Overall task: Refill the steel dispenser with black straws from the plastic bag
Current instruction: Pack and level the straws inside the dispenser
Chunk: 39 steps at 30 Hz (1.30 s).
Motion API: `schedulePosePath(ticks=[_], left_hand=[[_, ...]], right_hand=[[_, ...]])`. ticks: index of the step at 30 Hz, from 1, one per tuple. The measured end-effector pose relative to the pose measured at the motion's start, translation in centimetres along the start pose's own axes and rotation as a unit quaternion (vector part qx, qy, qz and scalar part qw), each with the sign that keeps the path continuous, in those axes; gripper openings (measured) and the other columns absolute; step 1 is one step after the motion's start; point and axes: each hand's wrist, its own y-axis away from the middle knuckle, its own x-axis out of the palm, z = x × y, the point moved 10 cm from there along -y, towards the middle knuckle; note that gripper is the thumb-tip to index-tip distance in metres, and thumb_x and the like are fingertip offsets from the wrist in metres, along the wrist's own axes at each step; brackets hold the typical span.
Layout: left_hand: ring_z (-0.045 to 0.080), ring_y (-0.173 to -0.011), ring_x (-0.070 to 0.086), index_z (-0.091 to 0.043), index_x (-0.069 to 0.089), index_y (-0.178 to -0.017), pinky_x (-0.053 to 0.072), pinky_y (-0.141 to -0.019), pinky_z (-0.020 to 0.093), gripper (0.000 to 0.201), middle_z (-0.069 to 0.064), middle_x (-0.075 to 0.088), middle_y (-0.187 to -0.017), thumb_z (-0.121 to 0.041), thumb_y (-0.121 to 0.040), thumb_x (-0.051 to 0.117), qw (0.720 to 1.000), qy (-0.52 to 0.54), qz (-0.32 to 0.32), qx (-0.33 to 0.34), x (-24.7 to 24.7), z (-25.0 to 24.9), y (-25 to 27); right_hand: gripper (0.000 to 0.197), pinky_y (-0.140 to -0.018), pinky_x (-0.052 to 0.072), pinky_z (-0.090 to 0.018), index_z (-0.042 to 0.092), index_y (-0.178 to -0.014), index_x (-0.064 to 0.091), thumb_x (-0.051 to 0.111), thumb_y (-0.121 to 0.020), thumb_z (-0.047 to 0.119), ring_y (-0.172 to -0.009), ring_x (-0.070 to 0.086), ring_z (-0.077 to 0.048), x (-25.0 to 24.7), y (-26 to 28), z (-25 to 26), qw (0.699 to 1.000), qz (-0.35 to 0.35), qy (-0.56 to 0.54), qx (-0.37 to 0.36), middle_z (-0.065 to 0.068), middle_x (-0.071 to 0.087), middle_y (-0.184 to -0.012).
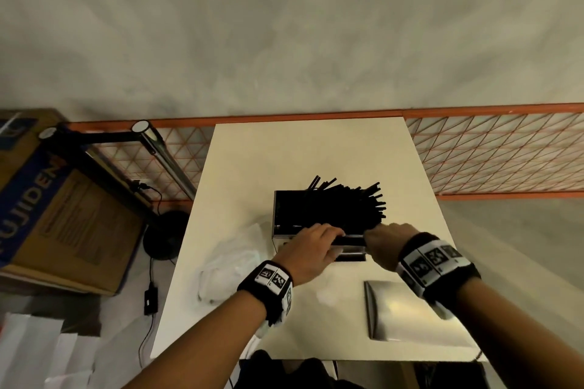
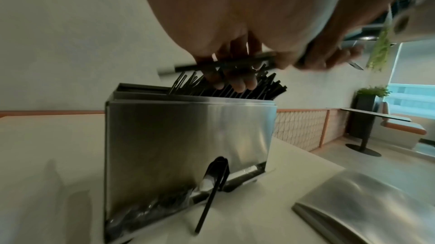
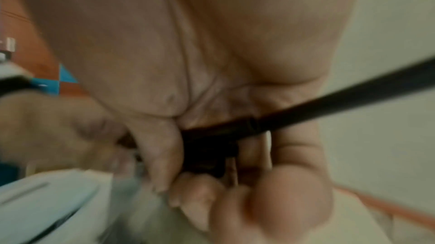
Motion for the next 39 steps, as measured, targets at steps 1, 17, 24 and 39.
schedulePosePath(ticks=[1,17,24,39], left_hand=[[0.025,-0.111,0.055,-0.010,0.054,-0.136,0.048,-0.095,0.042,0.038,0.008,0.058,-0.125,-0.031,-0.106,0.045,1.000,-0.011,-0.019,0.012,-0.5,-0.3,-0.6],[0.027,-0.100,0.050,-0.007,0.056,-0.124,0.048,-0.091,0.048,0.030,0.010,0.051,-0.114,-0.027,-0.107,0.044,0.990,0.056,-0.092,-0.090,0.3,6.8,-3.9],[0.022,-0.114,0.051,-0.016,0.053,-0.124,0.047,-0.100,0.040,0.050,0.001,0.046,-0.123,-0.052,-0.089,0.051,0.971,0.127,-0.143,-0.141,-0.3,8.7,-2.9],[0.022,-0.156,0.012,-0.026,-0.006,-0.161,0.024,-0.123,0.051,0.137,-0.001,0.004,-0.170,-0.081,-0.062,0.071,0.971,0.054,0.018,-0.232,2.7,11.1,-2.5]], right_hand=[[0.028,-0.074,0.043,-0.033,0.015,-0.118,0.060,0.041,-0.099,0.019,-0.106,0.064,-0.030,-1.6,0.0,-0.1,1.000,-0.014,0.013,-0.004,-0.006,0.064,-0.120],[0.035,-0.079,0.043,-0.031,0.023,-0.109,0.067,0.050,-0.095,0.050,-0.091,0.059,-0.019,-9.0,-2.9,-7.3,0.903,-0.267,-0.335,0.019,0.000,0.066,-0.102],[0.047,-0.107,0.037,-0.033,0.019,-0.141,0.047,0.046,-0.100,0.043,-0.129,0.044,-0.022,-4.1,-5.9,-2.3,0.873,-0.268,-0.406,-0.036,-0.004,0.043,-0.141],[0.028,-0.064,0.059,-0.042,0.016,-0.096,0.065,0.046,-0.082,0.001,-0.075,0.067,-0.034,10.3,-3.7,-10.3,0.760,-0.235,-0.563,0.226,-0.010,0.069,-0.087]])
